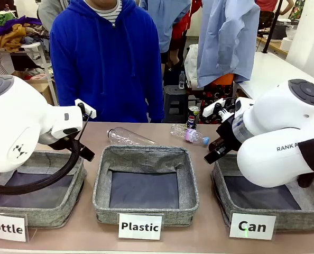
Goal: Sort the can waste into the basket.
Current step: Pick up the can waste from the table and place it in the right Fabric basket.
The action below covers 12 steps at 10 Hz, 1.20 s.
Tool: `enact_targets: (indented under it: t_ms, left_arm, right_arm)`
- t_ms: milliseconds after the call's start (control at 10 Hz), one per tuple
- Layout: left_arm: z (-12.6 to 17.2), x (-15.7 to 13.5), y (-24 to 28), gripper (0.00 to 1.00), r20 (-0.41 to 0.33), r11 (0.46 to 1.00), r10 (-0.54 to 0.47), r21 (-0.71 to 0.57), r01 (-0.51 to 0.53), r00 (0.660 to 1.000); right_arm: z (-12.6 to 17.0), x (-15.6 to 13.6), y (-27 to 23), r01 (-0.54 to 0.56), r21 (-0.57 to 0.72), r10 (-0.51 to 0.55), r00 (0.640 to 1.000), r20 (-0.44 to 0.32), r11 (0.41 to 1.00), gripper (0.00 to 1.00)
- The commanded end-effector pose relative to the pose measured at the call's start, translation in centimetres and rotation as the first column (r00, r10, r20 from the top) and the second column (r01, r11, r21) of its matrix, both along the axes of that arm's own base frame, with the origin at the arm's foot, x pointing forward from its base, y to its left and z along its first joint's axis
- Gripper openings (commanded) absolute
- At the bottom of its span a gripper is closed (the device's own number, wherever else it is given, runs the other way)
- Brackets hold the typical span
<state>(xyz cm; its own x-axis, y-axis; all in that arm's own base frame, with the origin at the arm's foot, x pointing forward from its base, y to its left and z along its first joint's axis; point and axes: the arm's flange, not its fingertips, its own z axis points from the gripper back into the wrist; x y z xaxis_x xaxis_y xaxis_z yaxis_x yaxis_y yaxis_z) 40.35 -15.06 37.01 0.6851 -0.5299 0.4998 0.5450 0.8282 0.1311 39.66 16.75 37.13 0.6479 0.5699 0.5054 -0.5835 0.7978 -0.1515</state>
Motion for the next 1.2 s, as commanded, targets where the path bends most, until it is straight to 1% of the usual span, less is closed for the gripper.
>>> enact_targets:
  t_ms: [0, 1100]
  left_arm:
    - [0.01, 0.00, 0.00, 1.00, 0.000, 1.000, 0.000, 0.000, 0.000, 1.000]
    - [0.00, 0.00, 0.00, 1.00, 0.000, 1.000, 0.000, 0.000, 0.000, 1.000]
  right_arm:
    - [0.00, 0.00, -0.01, 0.001, 0.001, -0.001, 1.000, 0.000, 1.000, 1.00]
    - [0.00, 0.00, 0.00, 0.000, 0.000, 0.000, 1.000, 0.000, 1.000, 1.00]
